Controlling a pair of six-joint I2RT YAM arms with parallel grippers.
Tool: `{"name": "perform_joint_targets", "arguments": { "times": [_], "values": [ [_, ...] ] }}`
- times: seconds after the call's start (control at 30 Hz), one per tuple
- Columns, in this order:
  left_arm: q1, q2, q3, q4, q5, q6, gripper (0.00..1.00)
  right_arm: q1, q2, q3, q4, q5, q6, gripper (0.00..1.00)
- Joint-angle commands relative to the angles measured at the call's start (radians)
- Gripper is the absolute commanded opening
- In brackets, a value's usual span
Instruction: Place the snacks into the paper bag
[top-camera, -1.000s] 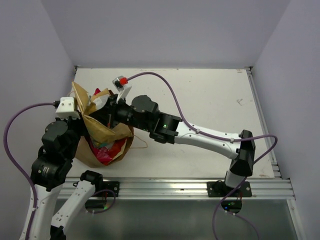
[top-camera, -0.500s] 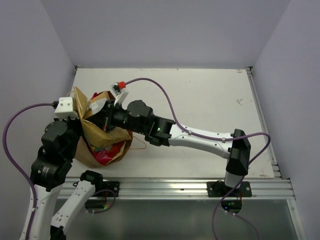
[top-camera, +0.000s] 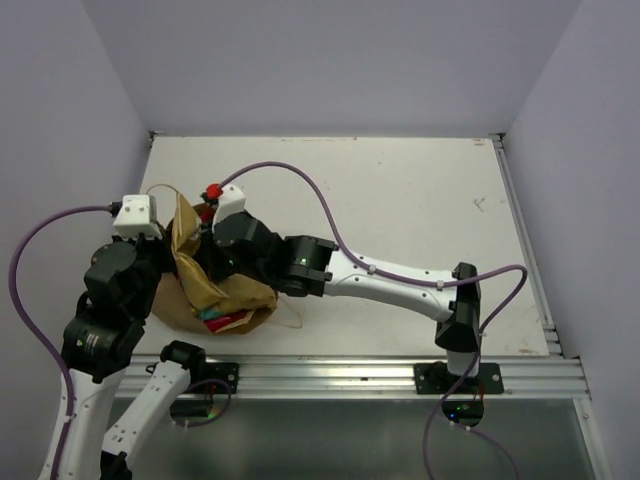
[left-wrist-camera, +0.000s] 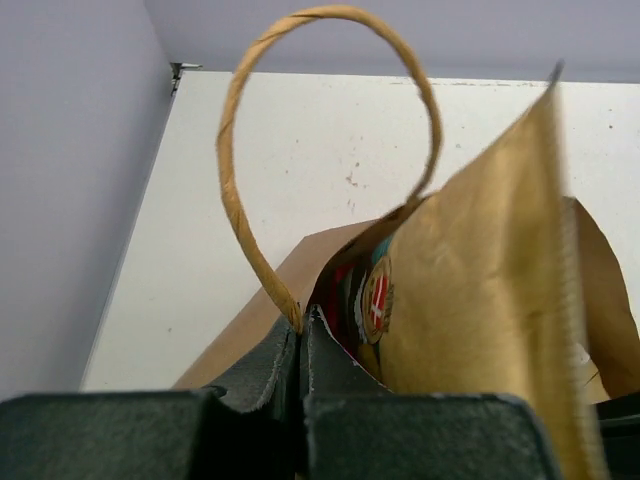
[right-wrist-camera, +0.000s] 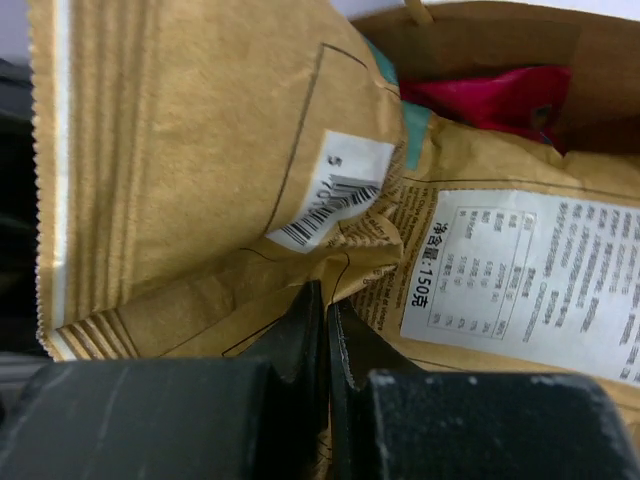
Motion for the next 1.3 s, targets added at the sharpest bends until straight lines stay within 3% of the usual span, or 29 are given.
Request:
{"name": "perform_joint_targets", "arguments": {
  "times": [0.0,0.3,0.6,0.87,1.03,1.17,1.27],
  "values": [
    [-0.007,-0.002,0.003,0.059,0.022,-0.001,0.0,0.011,0.089,-0.033,-0.273,0.055,-0.053,0.0],
    [-0.01,0.001,0.003,0.059,0.022,-0.003,0.0,0.018,0.137,-0.036,-0.239,0.051,-0.084,0.0],
    [-0.015,-0.001,0.003,0.059,0.019,-0.001,0.0,0.019,0.192,0.186,-0.259,0.132,-0.173,0.0],
    [-0.017,0.001,0.006,0.059,0.019,0.002,0.0,0.019,0.181,0.228,-0.104,0.249,-0.247,0.0],
    [-0.02,0.004,0.011,0.058,0.016,0.002,0.0,0.018,0.265,0.301,0.017,0.313,-0.326,0.0],
    [-0.021,0.004,0.015,0.056,0.01,0.006,0.0,0.016,0.36,0.404,0.071,0.295,-0.368,0.0],
    [-0.023,0.004,0.02,0.055,0.004,0.005,0.0,0.004,0.396,0.387,0.166,0.234,-0.363,0.0]
  ]
}}
